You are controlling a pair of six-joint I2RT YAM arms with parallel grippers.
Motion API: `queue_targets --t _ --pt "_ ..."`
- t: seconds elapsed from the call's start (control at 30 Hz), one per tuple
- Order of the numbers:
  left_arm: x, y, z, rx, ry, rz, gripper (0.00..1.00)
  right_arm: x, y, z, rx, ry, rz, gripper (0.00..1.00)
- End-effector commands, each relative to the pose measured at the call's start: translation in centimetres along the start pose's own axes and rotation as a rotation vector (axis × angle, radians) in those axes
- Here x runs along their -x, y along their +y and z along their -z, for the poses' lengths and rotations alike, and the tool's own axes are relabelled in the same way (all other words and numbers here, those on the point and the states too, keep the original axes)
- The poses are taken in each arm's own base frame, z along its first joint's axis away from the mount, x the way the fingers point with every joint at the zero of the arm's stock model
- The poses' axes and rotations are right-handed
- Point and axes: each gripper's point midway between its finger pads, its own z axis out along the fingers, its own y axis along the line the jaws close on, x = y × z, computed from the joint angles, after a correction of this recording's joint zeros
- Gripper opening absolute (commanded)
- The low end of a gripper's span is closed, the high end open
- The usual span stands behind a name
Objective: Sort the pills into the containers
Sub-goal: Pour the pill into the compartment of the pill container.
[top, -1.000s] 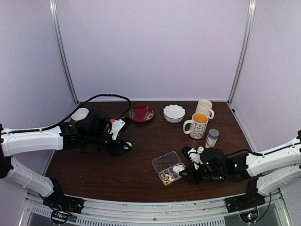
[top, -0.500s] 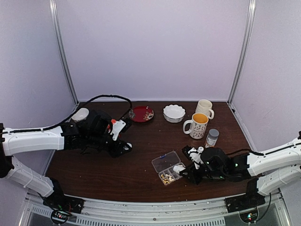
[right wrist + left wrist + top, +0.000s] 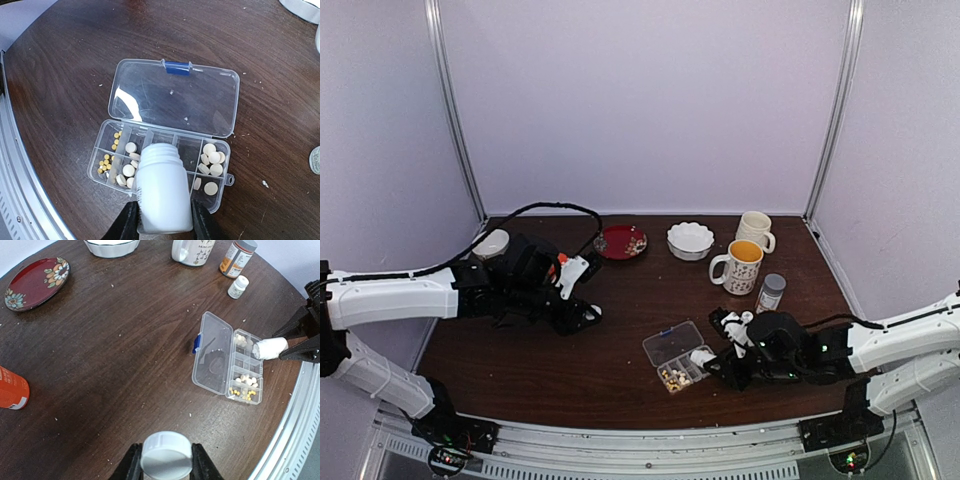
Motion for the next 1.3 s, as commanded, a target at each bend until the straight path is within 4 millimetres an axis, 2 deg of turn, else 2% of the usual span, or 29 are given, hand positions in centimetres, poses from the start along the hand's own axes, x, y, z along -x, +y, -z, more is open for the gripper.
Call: queue_targets --t 0.0,0.07,0.17,0.27,0.37,0.47,0.53,0.57,0.63,0.7,0.73,0.83,0.97,1.03,1.13,1.17,1.27 --pt "2.0 -0.4 0.2 -0.017 -0.054 -0.008 0.09 0.6 0.7 0.2 0.027 0.001 -0.012 0.00" --pt "2.0 -0.4 0.1 -0.018 -0.052 -0.010 0.09 1.1 0.7 0.3 0.032 -0.035 -0.032 0.00" --pt "2.1 -0.5 0.1 -0.022 -0.053 -0.007 0.09 0.3 0.4 -0.2 -0.006 0.049 -0.003 0.00" --pt "2.0 -0.5 0.1 -0.023 -0.051 -0.008 0.09 1.2 1.0 0.2 0.045 -0.035 -0.039 0.00" --pt "1.9 -0.4 0.2 -0.019 -0.050 -0.008 0.09 1.0 0.3 0.2 -0.003 0.001 -0.022 0.00" --pt "2.0 -0.5 0.3 -0.020 -0.053 -0.008 0.09 1.7 0.8 0.6 0.034 -0.050 -0.035 0.00" --pt "2.1 -0.5 0.2 -0.021 -0.053 -0.009 0.09 1.4 0.1 0.4 -0.012 -0.030 -0.028 0.00" --pt "2.1 -0.5 0.2 -0.022 -0.053 -0.008 0.09 0.4 -0.3 0.1 -0.041 0.031 -0.006 0.00" --pt "2.2 -0.6 0.2 -0.025 -0.056 -0.008 0.09 0.5 0.4 -0.1 -0.017 0.045 0.005 0.00" --pt "2.3 -0.6 0.2 -0.027 -0.056 -0.009 0.09 1.1 1.1 0.1 0.044 -0.021 -0.035 0.00" --pt "2.3 -0.6 0.2 -0.027 -0.055 -0.009 0.09 1.2 1.0 0.2 0.049 -0.045 -0.045 0.00" --pt "2.2 -0.6 0.3 -0.026 -0.055 -0.008 0.09 0.6 0.4 -0.2 -0.008 0.027 -0.018 0.00" --pt "2.2 -0.6 0.2 -0.028 -0.054 -0.012 0.09 1.5 0.7 0.2 0.022 -0.040 -0.039 0.00" --pt "2.2 -0.6 0.3 -0.026 -0.055 -0.012 0.09 1.1 0.1 0.0 -0.036 0.023 -0.010 0.00" --pt "2.3 -0.7 0.3 -0.027 -0.055 -0.012 0.09 2.4 1.2 0.8 0.034 -0.058 -0.039 0.00" --pt "2.3 -0.7 0.3 -0.028 -0.054 -0.014 0.09 2.4 0.9 0.9 0.024 -0.077 -0.044 0.00" --pt "2.3 -0.6 0.2 -0.025 -0.056 -0.013 0.09 1.2 -0.2 0.4 -0.054 0.014 -0.004 0.00"
